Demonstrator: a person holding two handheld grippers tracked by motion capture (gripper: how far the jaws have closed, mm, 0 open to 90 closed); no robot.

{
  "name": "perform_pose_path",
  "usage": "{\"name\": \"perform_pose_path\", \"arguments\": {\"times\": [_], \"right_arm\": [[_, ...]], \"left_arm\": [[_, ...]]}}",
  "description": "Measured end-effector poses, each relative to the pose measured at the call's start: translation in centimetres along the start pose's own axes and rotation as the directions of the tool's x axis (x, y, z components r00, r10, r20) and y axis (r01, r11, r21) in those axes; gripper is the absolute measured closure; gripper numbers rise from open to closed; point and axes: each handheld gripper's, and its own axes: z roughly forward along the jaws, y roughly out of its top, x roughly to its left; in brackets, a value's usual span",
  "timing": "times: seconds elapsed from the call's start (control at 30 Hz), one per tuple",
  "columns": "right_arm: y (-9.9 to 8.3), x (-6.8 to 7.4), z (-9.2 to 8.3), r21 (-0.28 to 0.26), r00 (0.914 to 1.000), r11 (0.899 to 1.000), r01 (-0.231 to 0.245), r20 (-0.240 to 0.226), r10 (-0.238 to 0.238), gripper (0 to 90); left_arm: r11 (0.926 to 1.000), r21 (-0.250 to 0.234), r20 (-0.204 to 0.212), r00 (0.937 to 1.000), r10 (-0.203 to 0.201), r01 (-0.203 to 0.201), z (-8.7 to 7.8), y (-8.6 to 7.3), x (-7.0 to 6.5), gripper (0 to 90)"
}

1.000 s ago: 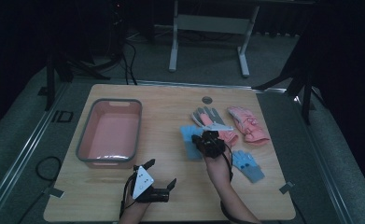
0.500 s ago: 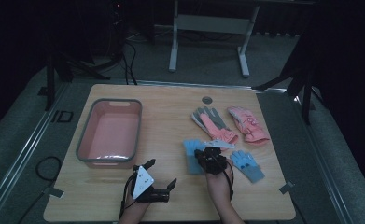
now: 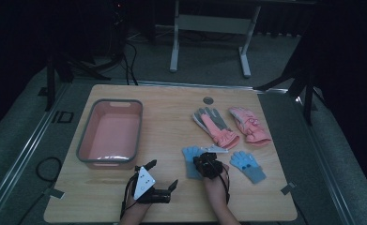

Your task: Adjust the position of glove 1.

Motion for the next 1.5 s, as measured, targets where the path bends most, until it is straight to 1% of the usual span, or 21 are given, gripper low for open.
{"name": "perform_pose_path", "arguments": {"times": [0.13,0.2,0.23,0.3,0.33,0.37,0.4,0.43,0.53,0.57,0.63,0.7,0.8,0.83,0.93,1.03,1.13,1.23,1.4,1.47,1.5], "right_arm": [[0.0,-0.1,0.1,-0.002,1.0,1.0,0.003,-0.003,-0.003,83.1],[0.2,-0.2,-0.2,-0.01,0.9997,1.0,0.005,-0.023,-0.005,73.9],[0.4,-0.3,-0.3,-0.007,0.9995,1.0,0.017,-0.027,-0.017,70.8],[1.0,-0.8,-0.7,-0.02,0.9923,0.999,0.043,-0.115,-0.045,66.7],[1.3,-1.0,-1.2,-0.037,0.9928,0.997,0.072,-0.093,-0.075,65.6],[1.7,-1.3,-1.7,-0.063,0.9893,0.992,0.113,-0.086,-0.118,63.0],[2.0,-1.6,-2.3,-0.088,0.9828,0.985,0.149,-0.097,-0.157,62.9],[2.3,-2.0,-2.9,-0.103,0.9787,0.978,0.179,-0.082,-0.188,63.1],[3.1,-3.5,-4.8,-0.143,0.951,0.952,0.27,-0.114,-0.287,64.2],[3.3,-4.1,-5.3,-0.14,0.944,0.946,0.294,-0.113,-0.31,64.2],[3.6,-5.5,-6.4,-0.156,0.9255,0.932,0.328,-0.145,-0.35,64.4],[3.6,-7.2,-7.3,-0.142,0.906,0.916,0.376,-0.151,-0.395,63.7],[3.2,-9.8,-8.5,-0.123,0.8913,0.898,0.422,-0.125,-0.436,63.9],[2.9,-10.7,-8.8,-0.109,0.89,0.895,0.432,-0.11,-0.443,64.3],[2.0,-13.2,-9.4,-0.067,0.8876,0.895,0.441,-0.116,-0.446,65.6],[0.9,-15.3,-9.8,-0.034,0.8936,0.905,0.424,-0.148,-0.424,67.4],[-0.3,-16.8,-9.8,-0.011,0.9021,0.913,0.408,-0.15,-0.404,67.2],[-1.3,-18.0,-9.3,0.001,0.9106,0.921,0.389,-0.153,-0.384,66.2],[-2.7,-19.1,-7.8,0.034,0.9153,0.928,0.371,-0.181,-0.36,63.7],[-2.8,-19.5,-7.7,0.019,0.9245,0.942,0.336,-0.198,-0.326,67.5],[-2.9,-19.5,-7.7,0.017,0.9239,0.94,0.34,-0.192,-0.331,71.3]], "left_arm": [[1.0,0.002,0.001,1.0,-0.001,0.001,0.0,0.0,0.0,0.1],[1.0,0.001,0.001,1.0,-0.002,0.002,0.0,0.0,0.0,0.1],[1.0,0.0,0.001,1.0,-0.002,0.002,0.0,0.0,0.0,0.0],[1.0,-0.001,0.003,1.0,-0.001,0.001,0.0,0.0,0.0,0.0],[1.0,-0.002,0.004,1.0,0.001,-0.001,0.0,0.0,0.0,0.1],[1.0,0.0,0.005,1.0,0.002,-0.002,0.0,0.0,0.0,0.1],[1.0,0.0,0.004,1.0,0.002,-0.002,0.0,0.0,0.0,0.1],[1.0,0.001,0.005,1.0,0.002,-0.002,0.0,0.0,0.0,0.0],[1.0,0.002,0.007,1.0,0.001,-0.001,0.0,0.0,0.0,0.1],[1.0,0.003,0.006,1.0,0.0,0.0,0.0,0.0,0.0,0.1],[1.0,0.0,0.006,1.0,0.001,-0.001,0.0,0.0,0.0,0.1],[1.0,-0.002,0.004,1.0,0.0,0.0,0.0,0.0,0.0,0.0],[1.0,-0.003,0.002,1.0,-0.003,0.003,0.0,0.0,0.0,0.1],[1.0,-0.003,0.001,1.0,-0.004,0.004,0.0,0.0,0.0,0.0],[1.0,-0.002,0.002,1.0,-0.006,0.006,0.0,0.0,0.0,0.1],[1.0,0.001,0.002,1.0,-0.004,0.004,0.0,0.0,0.0,0.1],[1.0,0.001,0.001,1.0,-0.002,0.002,0.0,0.0,0.0,0.0],[1.0,0.001,-0.001,1.0,-0.002,0.002,0.0,0.0,0.0,0.0],[1.0,0.0,-0.004,1.0,-0.005,0.005,0.0,0.0,0.0,0.1],[1.0,0.0,-0.005,1.0,-0.006,0.006,0.0,0.0,0.0,0.1],[1.0,-0.001,-0.006,0.9999,-0.008,0.008,0.0,0.0,0.0,0.1]]}}
